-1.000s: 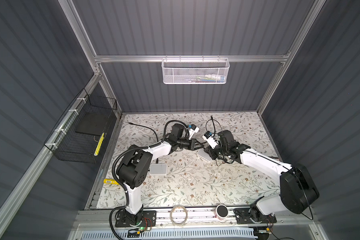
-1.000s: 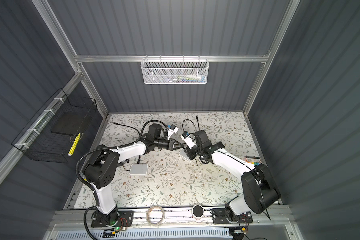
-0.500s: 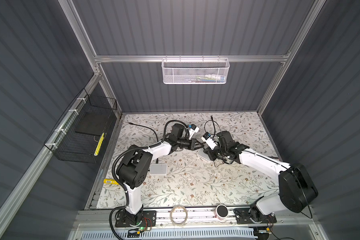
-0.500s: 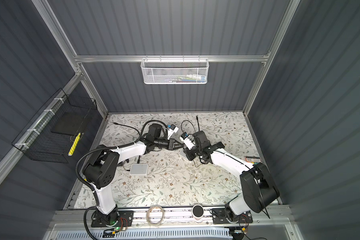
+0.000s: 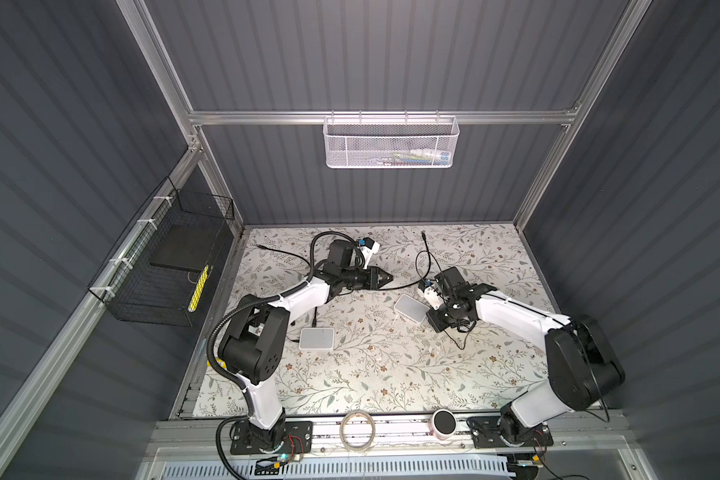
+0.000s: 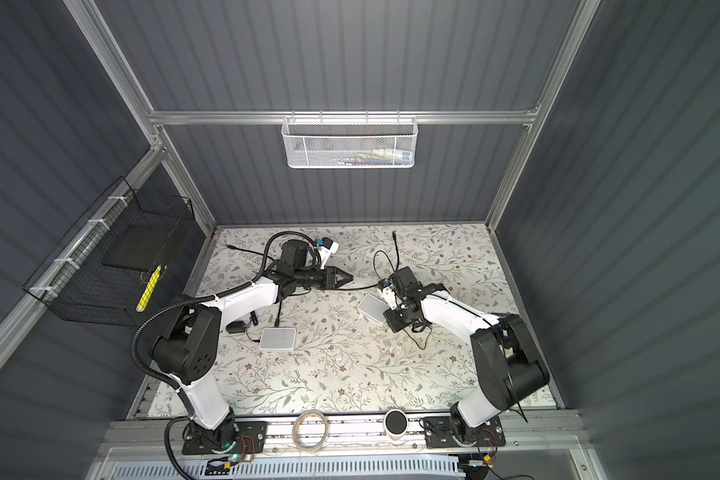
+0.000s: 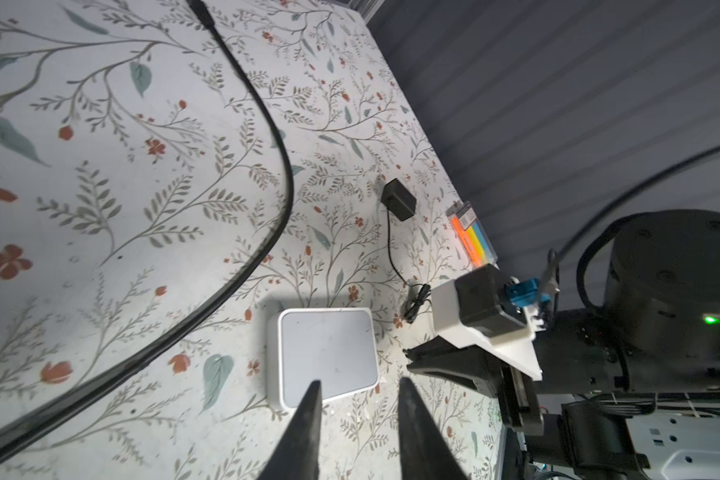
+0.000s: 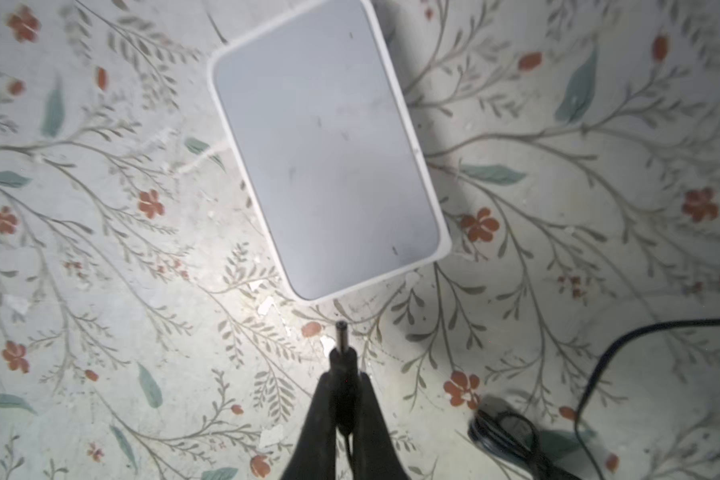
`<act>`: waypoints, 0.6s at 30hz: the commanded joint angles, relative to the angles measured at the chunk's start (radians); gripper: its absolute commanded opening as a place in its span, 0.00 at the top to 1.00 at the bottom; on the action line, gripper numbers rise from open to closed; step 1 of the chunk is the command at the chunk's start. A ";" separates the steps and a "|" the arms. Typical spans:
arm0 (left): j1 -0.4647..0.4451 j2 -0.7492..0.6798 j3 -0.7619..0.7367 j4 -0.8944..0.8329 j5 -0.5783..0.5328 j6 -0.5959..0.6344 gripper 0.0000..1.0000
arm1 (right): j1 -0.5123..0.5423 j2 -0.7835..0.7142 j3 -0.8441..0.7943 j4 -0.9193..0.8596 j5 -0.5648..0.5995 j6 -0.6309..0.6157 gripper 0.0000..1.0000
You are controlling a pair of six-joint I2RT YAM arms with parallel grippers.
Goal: Insert the plug into the switch port
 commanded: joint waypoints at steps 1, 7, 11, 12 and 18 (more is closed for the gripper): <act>-0.009 0.037 0.034 -0.074 -0.021 0.044 0.68 | -0.006 0.053 0.049 -0.115 0.032 0.013 1.00; -0.013 0.099 0.049 -0.087 -0.002 0.045 0.69 | -0.018 0.108 0.071 -0.124 0.014 -0.022 1.00; -0.018 0.144 0.059 -0.086 0.005 0.049 0.69 | -0.034 0.141 0.104 -0.141 0.009 -0.030 1.00; -0.019 0.155 0.061 -0.083 0.009 0.051 0.69 | -0.035 0.148 0.113 -0.144 0.004 -0.035 1.00; -0.020 0.207 0.086 -0.081 0.038 0.058 0.69 | -0.033 0.190 0.161 -0.164 -0.009 -0.057 1.00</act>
